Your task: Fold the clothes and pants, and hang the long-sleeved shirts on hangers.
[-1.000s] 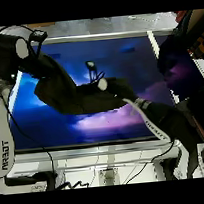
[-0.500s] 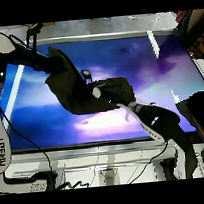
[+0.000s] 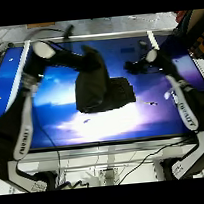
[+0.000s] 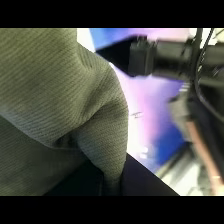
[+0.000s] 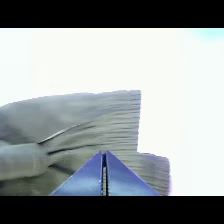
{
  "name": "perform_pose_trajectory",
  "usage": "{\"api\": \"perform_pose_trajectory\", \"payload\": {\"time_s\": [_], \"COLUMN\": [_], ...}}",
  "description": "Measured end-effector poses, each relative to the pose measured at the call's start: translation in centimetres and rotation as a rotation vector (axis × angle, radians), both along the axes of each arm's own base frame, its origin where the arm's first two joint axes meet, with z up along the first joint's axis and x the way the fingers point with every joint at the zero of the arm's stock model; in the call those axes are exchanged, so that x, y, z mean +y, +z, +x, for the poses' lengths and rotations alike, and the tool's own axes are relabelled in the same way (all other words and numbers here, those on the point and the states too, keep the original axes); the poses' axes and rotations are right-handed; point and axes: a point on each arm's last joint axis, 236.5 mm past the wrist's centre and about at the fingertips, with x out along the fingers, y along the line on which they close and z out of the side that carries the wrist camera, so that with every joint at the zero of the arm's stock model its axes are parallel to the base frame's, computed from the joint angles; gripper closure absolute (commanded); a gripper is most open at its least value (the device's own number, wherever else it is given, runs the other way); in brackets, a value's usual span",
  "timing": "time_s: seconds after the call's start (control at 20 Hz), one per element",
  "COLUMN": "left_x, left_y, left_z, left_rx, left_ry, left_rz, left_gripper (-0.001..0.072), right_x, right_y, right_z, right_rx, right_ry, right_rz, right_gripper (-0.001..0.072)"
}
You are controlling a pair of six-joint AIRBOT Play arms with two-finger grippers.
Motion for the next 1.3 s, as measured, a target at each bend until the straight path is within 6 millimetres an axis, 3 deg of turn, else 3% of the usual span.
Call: {"api": "perform_pose_trajectory", "payload": {"time_s": [0.05, 0.1, 0.2, 0.3, 0.45, 0.55, 0.6, 0.7, 0.75, 0.95, 1.1, 1.3], "left_x": [-2.6, -4.9, -8.0, -9.5, -9.1, -7.8, -6.9, -5.1, -4.2, -0.6, 2.2, 4.4], "left_y": [-0.8, -1.4, -3.0, -3.6, -3.7, -3.2, -2.7, -1.9, -1.5, 0.0, 0.7, 1.0], "left_z": [-0.4, -0.6, -0.9, -0.7, 0.4, 1.3, 1.8, 2.4, 2.6, 4.0, 5.1, 5.2], "left_rx": [0.002, -0.012, -0.044, -0.085, -0.119, -0.134, -0.142, -0.146, -0.148, -0.241, -0.312, -0.331], "left_ry": [-0.019, -0.032, -0.054, -0.06, -0.043, -0.025, -0.016, -0.005, 0.001, -0.001, 0.012, 0.004], "left_rz": [-0.027, -0.05, -0.061, -0.068, -0.067, -0.064, -0.064, -0.058, -0.056, -0.005, 0.059, 0.106], "left_gripper": [0.0117, 0.0007, 0.0001, 0.0002, 0.0002, 0.0002, 0.0002, 0.0002, 0.0002, 0.0004, 0.0004, 0.0004], "right_x": [-2.3, -4.2, -7.2, -9.3, -11.8, -12.5, -12.3, -10.4, -8.9, -3.9, -0.7, 1.9], "right_y": [0.9, 1.3, 1.9, 1.9, 1.0, -0.9, -2.2, -4.4, -5.2, -6.7, -8.1, -10.3], "right_z": [0.0, -0.2, -0.7, -1.2, -2.1, -3.2, -4.1, -5.8, -6.4, -7.3, -7.2, -5.7], "right_rx": [-0.002, 0.004, 0.01, 0.016, 0.027, 0.056, 0.085, 0.13, 0.144, 0.166, 0.171, 0.19], "right_ry": [-0.034, -0.062, -0.088, -0.068, -0.001, 0.073, 0.114, 0.179, 0.193, 0.223, 0.253, 0.145], "right_rz": [-0.003, -0.007, -0.021, -0.051, -0.109, -0.095, -0.06, 0.098, 0.202, 0.429, 0.42, 0.377], "right_gripper": [0.0675, 0.0675, 0.0675, 0.0676, 0.0677, 0.0677, 0.0661, 0.014, 0.0002, 0.0003, 0.0003, 0.0022]}}
